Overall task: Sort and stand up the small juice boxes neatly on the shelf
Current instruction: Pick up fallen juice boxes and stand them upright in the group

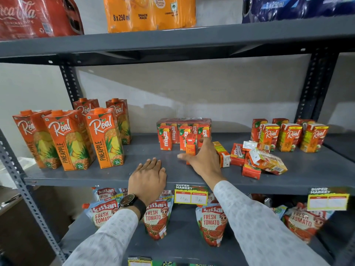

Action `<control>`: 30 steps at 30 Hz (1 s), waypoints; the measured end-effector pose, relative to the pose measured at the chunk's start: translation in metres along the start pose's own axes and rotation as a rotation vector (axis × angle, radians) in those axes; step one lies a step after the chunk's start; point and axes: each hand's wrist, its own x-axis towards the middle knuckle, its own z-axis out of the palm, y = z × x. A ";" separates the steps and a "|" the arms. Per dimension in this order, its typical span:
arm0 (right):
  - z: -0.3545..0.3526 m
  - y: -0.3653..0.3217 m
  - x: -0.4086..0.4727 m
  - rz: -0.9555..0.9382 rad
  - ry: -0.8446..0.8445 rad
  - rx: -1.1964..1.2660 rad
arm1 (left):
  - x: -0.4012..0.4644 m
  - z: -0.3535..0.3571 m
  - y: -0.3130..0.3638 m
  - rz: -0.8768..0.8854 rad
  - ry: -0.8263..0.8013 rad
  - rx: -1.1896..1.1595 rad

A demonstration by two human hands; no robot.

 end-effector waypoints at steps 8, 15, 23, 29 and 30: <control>-0.005 0.006 0.003 0.014 -0.050 0.120 | -0.001 0.000 -0.001 -0.004 0.001 0.001; -0.003 0.004 0.001 -0.022 -0.009 0.043 | -0.001 0.001 0.000 -0.005 0.002 -0.004; 0.032 -0.028 0.007 -0.089 -0.170 0.094 | -0.001 0.001 0.002 -0.018 0.019 -0.033; 0.052 -0.036 0.012 -0.109 -0.178 0.105 | -0.001 0.000 0.003 -0.022 0.024 -0.036; 0.052 -0.036 0.013 -0.113 -0.182 0.101 | -0.001 0.001 0.002 -0.025 0.027 -0.035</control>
